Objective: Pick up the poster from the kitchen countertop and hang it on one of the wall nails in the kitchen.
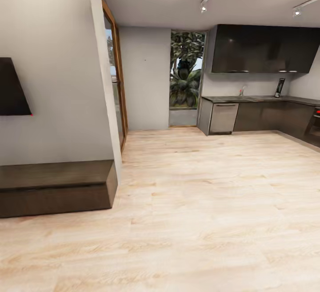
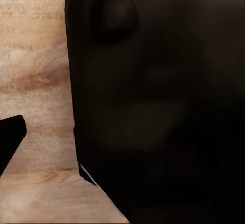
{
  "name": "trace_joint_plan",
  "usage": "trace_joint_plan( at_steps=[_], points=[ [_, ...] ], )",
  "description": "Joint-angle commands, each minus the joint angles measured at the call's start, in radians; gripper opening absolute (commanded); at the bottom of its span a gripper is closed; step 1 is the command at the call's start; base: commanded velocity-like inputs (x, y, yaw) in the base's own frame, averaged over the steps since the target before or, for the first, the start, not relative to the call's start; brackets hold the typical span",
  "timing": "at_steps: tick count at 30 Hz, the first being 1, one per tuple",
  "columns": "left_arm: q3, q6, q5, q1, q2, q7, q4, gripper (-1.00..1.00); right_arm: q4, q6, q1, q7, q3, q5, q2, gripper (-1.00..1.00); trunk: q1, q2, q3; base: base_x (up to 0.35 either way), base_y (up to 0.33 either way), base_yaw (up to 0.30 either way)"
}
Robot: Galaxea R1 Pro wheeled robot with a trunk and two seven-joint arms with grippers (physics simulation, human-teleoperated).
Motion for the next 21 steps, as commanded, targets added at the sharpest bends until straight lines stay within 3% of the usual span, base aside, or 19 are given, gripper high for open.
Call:
trace_joint_plan(
  at_steps=[1, 6, 21],
  points=[
    [0.0, -0.002, 0.003, 0.006, -0.006, 0.002, -0.006, 1.0, -0.006, -0.006, -0.006, 0.005, 0.004, 0.0, 0.006, 1.0, 0.0, 0.0, 0.0, 0.0, 0.0, 0.0],
    [-0.001, -0.003, 0.002, 0.021, -0.03, 0.0, -0.034, 1.0, -0.034, -0.034, -0.035, 0.005, 0.004, 0.001, 0.003, 1.0, 0.0, 0.0, 0.0, 0.0, 0.0, 0.0],
    [-0.001, -0.003, 0.002, 0.021, -0.03, 0.0, -0.054, 1.0, -0.058, -0.057, -0.055, 0.005, 0.004, 0.001, 0.003, 1.0, 0.0, 0.0, 0.0, 0.0, 0.0, 0.0]
  ],
)
